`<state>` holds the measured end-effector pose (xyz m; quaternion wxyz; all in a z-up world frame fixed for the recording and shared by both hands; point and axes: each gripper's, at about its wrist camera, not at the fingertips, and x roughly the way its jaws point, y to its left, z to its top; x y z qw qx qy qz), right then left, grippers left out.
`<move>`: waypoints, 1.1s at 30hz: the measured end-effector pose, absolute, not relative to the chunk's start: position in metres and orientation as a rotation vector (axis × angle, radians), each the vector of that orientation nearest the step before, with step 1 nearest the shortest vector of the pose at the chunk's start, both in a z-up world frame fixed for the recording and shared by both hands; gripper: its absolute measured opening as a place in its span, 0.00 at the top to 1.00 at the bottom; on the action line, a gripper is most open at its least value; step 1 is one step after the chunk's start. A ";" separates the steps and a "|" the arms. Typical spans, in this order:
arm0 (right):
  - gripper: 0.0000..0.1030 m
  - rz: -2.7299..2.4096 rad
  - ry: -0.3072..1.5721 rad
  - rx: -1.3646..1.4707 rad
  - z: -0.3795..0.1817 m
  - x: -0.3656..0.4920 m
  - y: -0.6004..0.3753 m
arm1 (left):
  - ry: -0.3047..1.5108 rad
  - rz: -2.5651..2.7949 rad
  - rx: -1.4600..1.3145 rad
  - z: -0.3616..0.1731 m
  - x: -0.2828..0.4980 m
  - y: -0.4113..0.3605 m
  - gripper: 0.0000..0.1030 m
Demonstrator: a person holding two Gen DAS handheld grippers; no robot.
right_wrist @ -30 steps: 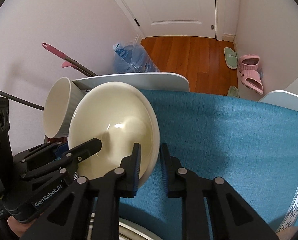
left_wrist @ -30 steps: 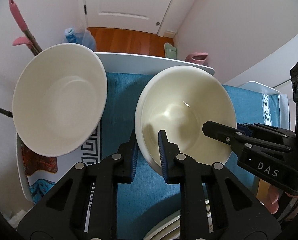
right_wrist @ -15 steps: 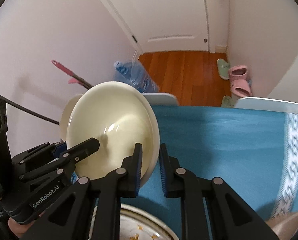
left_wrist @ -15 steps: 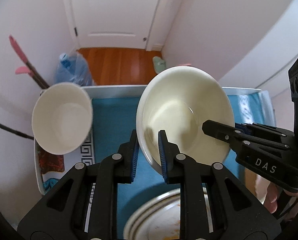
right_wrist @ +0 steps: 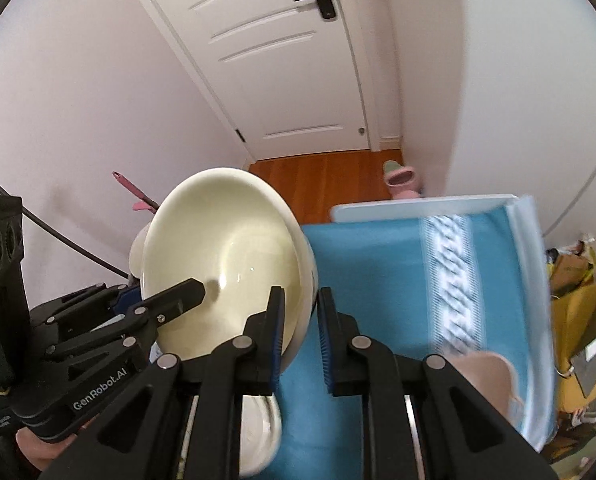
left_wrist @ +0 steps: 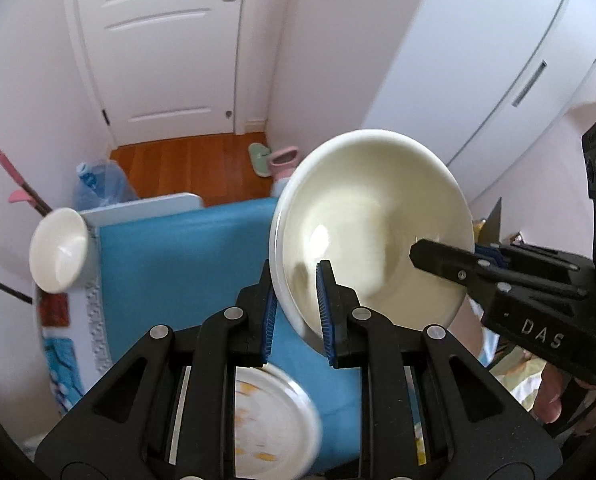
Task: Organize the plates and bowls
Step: 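Carry the cream bowl with both tools and lower it into the beige dish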
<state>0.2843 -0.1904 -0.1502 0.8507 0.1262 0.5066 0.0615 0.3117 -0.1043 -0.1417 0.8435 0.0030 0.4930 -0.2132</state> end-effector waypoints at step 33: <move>0.85 0.093 1.371 0.329 -0.280 0.197 -0.317 | 1.377 -0.403 0.150 -0.280 0.246 -0.257 0.84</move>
